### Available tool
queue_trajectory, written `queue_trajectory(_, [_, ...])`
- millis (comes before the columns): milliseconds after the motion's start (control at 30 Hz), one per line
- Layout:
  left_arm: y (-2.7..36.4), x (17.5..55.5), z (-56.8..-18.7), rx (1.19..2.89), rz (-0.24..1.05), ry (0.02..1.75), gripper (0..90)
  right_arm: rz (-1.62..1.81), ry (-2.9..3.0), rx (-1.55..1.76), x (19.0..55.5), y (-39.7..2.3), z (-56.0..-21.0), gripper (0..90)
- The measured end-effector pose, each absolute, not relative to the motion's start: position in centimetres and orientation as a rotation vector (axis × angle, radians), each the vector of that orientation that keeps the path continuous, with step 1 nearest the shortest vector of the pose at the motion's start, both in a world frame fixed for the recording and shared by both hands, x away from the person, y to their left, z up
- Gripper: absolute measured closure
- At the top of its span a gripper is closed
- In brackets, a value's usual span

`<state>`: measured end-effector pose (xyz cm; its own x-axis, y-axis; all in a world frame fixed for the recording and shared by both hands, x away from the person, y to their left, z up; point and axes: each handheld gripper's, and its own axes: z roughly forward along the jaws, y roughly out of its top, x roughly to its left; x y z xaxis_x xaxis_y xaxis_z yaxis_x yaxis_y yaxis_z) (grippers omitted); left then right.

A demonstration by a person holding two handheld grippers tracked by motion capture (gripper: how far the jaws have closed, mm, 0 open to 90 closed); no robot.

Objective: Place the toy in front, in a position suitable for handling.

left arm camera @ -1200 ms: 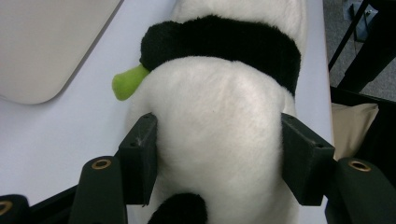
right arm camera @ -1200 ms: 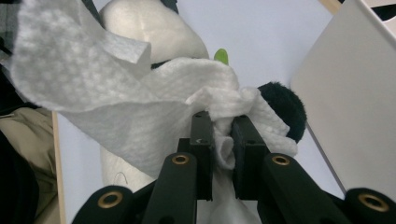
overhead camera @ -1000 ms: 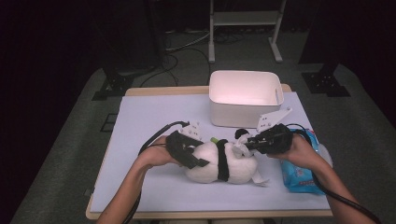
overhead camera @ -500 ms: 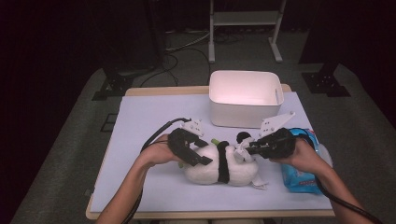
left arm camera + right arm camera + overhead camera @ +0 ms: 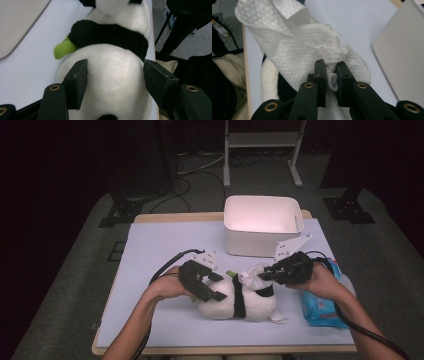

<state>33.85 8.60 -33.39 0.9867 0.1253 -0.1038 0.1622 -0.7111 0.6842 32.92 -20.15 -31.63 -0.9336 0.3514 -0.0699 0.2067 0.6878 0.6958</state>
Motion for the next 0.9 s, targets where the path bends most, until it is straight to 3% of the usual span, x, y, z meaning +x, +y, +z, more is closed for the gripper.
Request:
queue_trajectory(400, [7.8,35.3,-32.0,2.361,-0.095,0.21,38.3,1.121,2.727,0.417,31.0,-20.6,-32.4,80.2])
queue_trajectory(600, [7.1,36.0,-32.2,2.367,-0.103,0.216,45.0,1.123,2.729,0.4,30.5,-20.8,-32.5,80.2])
queue_trajectory(767, [6.5,36.9,-32.7,2.372,-0.125,0.219,56.2,1.137,2.729,0.407,30.3,-21.1,-32.7,80.2])
queue_trajectory(900, [6.1,37.6,-33.0,2.389,-0.121,0.231,58.5,1.142,2.728,0.405,30.3,-21.2,-32.8,80.2])
